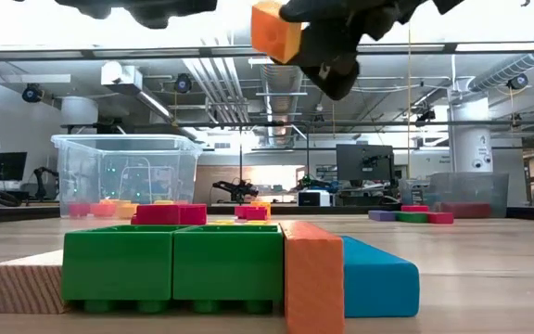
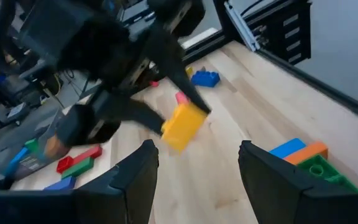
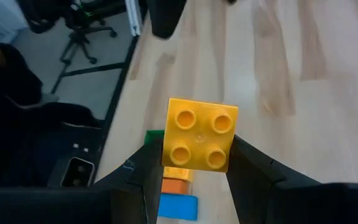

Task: Sort blocks by size
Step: Put the yellow square game piece into the transparent bin

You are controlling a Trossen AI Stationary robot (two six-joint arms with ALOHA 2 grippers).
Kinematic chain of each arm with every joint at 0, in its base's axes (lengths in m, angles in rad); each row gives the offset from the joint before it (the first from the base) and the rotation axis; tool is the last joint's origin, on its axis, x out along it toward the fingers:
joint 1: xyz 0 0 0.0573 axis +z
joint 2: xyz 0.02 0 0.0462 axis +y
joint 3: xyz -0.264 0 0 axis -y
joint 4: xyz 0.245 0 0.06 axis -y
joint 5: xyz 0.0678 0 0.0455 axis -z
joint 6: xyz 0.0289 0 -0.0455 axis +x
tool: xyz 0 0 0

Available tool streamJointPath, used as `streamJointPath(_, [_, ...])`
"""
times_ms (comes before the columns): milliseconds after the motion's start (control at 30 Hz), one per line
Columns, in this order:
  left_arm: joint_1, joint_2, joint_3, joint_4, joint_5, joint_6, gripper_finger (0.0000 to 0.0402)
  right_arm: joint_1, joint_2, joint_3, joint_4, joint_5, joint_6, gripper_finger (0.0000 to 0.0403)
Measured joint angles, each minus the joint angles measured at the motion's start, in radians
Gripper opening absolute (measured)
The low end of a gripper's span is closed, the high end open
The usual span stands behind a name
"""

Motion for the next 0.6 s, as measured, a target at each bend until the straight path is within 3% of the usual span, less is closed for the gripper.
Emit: streamJointPath(600, [0.026, 0.216, 0.158, 0.033, -0.031, 0.208, 0.0185, -0.028, 0.039, 0.002, 0.035, -0.110, -0.036, 0.0136])
